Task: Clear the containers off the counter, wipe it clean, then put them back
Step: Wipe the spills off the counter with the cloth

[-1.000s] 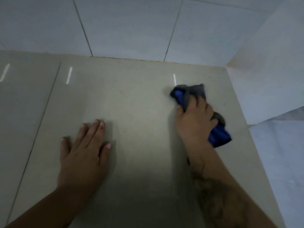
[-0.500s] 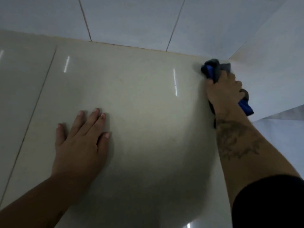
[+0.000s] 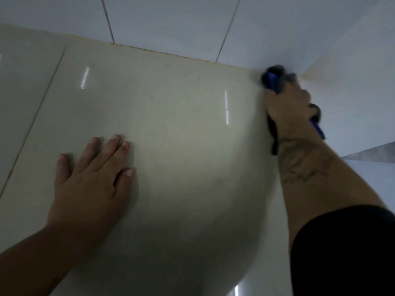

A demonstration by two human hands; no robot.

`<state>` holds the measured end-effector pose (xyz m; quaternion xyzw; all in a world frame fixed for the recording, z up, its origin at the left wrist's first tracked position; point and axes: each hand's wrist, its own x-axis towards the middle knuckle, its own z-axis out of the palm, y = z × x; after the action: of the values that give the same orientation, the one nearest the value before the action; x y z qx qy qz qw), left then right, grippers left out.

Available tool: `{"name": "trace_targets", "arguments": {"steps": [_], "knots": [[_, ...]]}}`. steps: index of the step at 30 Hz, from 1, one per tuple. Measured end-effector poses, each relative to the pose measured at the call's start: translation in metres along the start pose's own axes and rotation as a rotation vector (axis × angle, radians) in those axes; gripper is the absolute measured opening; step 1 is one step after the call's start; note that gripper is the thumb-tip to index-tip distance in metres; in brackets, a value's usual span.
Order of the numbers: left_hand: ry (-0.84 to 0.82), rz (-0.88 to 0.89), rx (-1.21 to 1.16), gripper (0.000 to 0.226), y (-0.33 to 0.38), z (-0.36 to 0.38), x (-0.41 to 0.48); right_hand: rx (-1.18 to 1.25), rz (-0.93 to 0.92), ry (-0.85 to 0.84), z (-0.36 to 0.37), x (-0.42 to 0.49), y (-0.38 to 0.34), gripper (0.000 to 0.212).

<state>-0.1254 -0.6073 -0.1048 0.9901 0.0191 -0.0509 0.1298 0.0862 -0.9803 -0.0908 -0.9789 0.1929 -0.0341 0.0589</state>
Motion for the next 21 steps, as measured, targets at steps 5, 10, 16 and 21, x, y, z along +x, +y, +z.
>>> {"name": "trace_targets", "arguments": {"steps": [5, 10, 16, 21], "knots": [[0.001, -0.013, -0.007, 0.056, 0.002, -0.002, 0.001, 0.056, 0.195, 0.006, 0.009, -0.016, -0.010, 0.059], [-0.022, -0.008, -0.021, 0.056, 0.002, -0.003, 0.001, 0.057, -0.396, 0.041, 0.026, -0.077, -0.149, 0.048], [-0.010, 0.005, -0.033, 0.057, -0.001, -0.002, 0.003, 0.038, -0.652, -0.034, 0.023, -0.065, -0.127, 0.053], [0.021, 0.009, -0.014, 0.057, 0.000, -0.001, 0.001, 0.028, 0.164, 0.033, -0.003, 0.005, 0.021, 0.057]]}}
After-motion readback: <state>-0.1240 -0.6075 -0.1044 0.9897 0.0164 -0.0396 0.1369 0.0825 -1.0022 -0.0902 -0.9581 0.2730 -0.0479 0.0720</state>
